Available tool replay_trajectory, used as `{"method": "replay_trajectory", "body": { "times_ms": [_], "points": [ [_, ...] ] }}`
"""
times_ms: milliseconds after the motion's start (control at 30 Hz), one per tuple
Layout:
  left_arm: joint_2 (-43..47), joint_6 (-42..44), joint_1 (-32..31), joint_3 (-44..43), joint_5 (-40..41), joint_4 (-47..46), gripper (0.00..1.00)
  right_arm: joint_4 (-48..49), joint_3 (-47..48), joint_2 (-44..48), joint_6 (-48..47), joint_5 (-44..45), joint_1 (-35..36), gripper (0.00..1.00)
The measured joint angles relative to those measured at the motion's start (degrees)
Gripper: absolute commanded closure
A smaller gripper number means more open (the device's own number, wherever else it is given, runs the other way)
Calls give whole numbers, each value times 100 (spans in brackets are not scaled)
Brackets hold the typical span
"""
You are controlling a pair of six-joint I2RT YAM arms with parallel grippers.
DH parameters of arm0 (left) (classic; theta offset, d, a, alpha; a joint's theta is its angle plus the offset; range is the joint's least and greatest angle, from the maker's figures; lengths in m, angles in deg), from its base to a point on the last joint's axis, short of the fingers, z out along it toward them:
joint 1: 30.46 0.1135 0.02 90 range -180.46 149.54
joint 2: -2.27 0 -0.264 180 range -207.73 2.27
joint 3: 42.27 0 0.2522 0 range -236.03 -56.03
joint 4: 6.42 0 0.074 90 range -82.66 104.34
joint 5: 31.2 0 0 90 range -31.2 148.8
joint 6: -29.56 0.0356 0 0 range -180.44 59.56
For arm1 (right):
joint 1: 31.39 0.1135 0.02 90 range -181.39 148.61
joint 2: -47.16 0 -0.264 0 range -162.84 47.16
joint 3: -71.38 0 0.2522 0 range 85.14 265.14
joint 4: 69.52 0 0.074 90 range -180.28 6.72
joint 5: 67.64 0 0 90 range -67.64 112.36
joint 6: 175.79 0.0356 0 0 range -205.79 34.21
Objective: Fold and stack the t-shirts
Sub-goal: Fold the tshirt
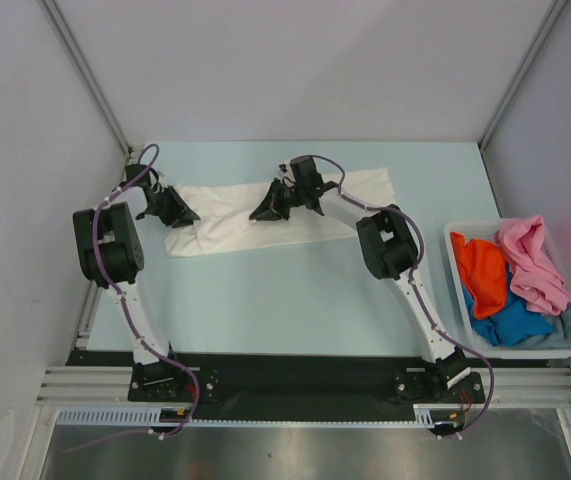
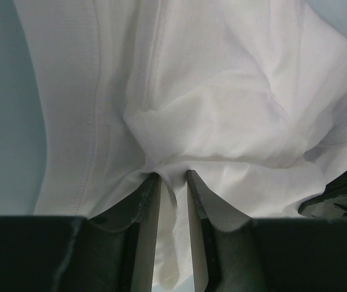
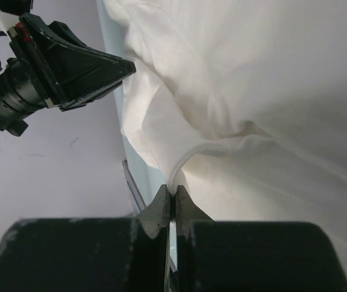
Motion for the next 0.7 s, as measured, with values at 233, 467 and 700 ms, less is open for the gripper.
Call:
{"method": "replay_trajectory", "body": {
  "times_ms": [233,467,700],
  "points": [
    [-55,17,0,-98,63,70,72,-160,37,0,439,-149,-114,100],
    [-55,72,-7,-168,118,129,50,-540,37,0,413,-177,-149,92],
    [39,96,-17,-210,260,184,45,-1209,251,-50,-74,-55,-184,64]
  ]
}}
